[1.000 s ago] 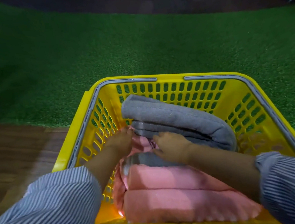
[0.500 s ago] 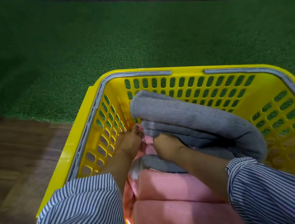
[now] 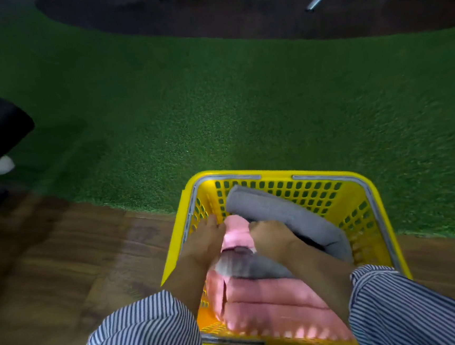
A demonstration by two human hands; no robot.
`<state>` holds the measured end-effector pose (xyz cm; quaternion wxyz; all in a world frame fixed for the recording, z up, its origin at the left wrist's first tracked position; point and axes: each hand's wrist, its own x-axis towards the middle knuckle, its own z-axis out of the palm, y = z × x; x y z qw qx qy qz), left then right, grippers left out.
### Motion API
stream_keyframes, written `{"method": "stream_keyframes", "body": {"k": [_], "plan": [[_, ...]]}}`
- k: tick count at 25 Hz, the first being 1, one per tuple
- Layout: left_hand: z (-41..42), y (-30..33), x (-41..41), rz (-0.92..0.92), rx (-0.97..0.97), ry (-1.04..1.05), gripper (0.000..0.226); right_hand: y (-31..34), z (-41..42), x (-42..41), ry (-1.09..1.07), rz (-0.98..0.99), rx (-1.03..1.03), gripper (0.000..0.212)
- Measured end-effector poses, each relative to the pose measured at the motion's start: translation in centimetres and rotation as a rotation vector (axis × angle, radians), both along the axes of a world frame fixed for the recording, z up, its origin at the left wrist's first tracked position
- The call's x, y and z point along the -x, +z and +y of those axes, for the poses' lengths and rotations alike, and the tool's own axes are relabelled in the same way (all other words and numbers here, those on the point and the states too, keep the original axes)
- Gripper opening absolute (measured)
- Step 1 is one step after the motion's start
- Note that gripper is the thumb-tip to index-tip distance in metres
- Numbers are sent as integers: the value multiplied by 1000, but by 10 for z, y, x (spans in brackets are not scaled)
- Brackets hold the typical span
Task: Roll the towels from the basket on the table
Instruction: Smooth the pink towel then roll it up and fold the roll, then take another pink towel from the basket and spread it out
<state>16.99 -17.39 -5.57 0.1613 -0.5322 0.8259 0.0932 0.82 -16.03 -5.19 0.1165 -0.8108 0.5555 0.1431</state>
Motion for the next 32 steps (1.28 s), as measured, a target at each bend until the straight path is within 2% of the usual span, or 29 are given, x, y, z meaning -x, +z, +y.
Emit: {"method": "stream_keyframes", "body": {"k": [6, 14, 17, 21, 23, 25, 27, 29, 32], "plan": [[-7, 196, 4, 42, -3, 0, 39, 193, -8, 17, -17, 2, 57, 30], [-31, 409, 20, 160, 101, 84, 41, 399, -30, 31, -120, -108, 156, 31], [-38, 478, 20, 258, 155, 109, 49, 462, -43, 36, -137, -156, 226, 30], [-33, 556, 21, 500, 215, 135, 29, 535, -43, 37, -140, -180, 273, 27], [-24, 588, 23, 644, 232, 152, 20, 565, -28, 37, -164, -289, 336, 24], [-14, 616, 25, 776, 229, 190, 16, 585, -4, 35, -211, -567, 384, 19], [-5, 644, 30, 851, 212, 207, 16, 601, 20, 29, -236, -783, 345, 24], [2, 668, 37, 901, 186, 217, 14, 607, 35, 21, -178, -857, 267, 30], [2, 691, 40, 908, 167, 222, 16, 616, 38, 17, -235, -1053, 351, 7]]}}
